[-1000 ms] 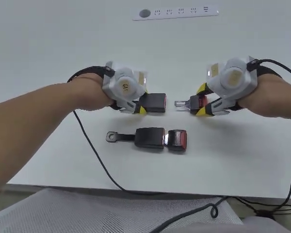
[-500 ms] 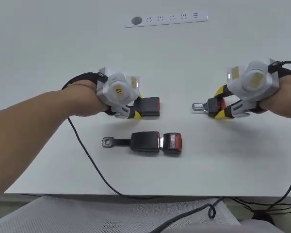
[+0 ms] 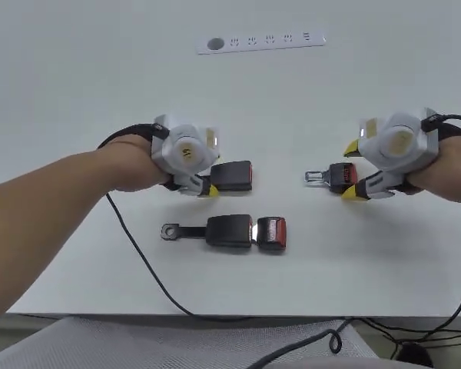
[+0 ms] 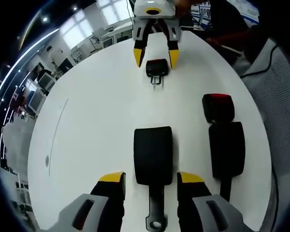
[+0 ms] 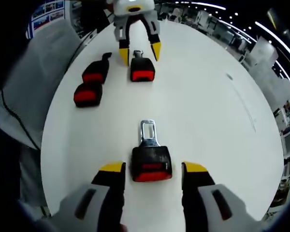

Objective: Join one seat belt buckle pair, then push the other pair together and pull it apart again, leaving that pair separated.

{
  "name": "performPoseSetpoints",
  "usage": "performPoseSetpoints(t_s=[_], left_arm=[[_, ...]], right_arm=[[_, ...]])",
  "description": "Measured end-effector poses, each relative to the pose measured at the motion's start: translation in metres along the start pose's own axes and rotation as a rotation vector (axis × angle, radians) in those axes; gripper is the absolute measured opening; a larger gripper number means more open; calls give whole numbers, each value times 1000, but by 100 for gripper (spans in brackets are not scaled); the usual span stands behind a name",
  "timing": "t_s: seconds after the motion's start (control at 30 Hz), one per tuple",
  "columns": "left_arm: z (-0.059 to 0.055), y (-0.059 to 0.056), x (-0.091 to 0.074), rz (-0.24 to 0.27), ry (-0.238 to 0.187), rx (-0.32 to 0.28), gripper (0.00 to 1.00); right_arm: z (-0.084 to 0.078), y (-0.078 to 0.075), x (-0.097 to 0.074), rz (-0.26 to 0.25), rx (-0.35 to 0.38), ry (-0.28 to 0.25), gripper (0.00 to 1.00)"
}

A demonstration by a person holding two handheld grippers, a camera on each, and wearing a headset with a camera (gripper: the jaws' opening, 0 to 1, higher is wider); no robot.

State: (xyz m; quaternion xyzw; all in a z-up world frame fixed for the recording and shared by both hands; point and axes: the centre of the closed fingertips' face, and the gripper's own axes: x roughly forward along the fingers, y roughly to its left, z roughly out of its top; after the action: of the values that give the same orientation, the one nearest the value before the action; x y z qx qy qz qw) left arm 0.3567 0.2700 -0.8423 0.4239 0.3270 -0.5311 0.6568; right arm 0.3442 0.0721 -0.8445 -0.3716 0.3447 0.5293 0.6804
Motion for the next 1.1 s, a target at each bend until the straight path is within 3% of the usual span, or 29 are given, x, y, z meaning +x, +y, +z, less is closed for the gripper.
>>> performPoseSetpoints(t_s=[0.13,0.3,0.4,0.57,0.6,0.67,0.8,0.9,1.03,1.1], left_arm=[[1,-2,-16,37,-32,-46,46],[3,-12,-38,85,-67,-74,52],[1,-20,-54,121,-85,-121,54],[-2,-37,-77,163,-123,-179,59],[-3,-41,-81,176,-137,-216,60],[-5,-55,-86,167,-155,-233,64],[-18,-71,-95,183,-139,-264,70],[-36,-73,-107,228,-144,-352,76],[-45,-82,-122,283,-178,-464,86],[-50,-84,-127,303,-178,-480,90]], right_arm=[[11,8,-10,-18,39,-52,49],[25,24,-27,-51,84,-105,53],[33,32,-36,-65,98,-147,57],[35,50,-48,-77,154,-162,64],[35,53,-50,-81,164,-166,64],[38,60,-54,-88,170,-188,68],[40,67,-65,-121,196,-228,77],[36,69,-70,-144,211,-236,81],[29,77,-78,-157,257,-246,86],[27,82,-81,-163,270,-254,89]])
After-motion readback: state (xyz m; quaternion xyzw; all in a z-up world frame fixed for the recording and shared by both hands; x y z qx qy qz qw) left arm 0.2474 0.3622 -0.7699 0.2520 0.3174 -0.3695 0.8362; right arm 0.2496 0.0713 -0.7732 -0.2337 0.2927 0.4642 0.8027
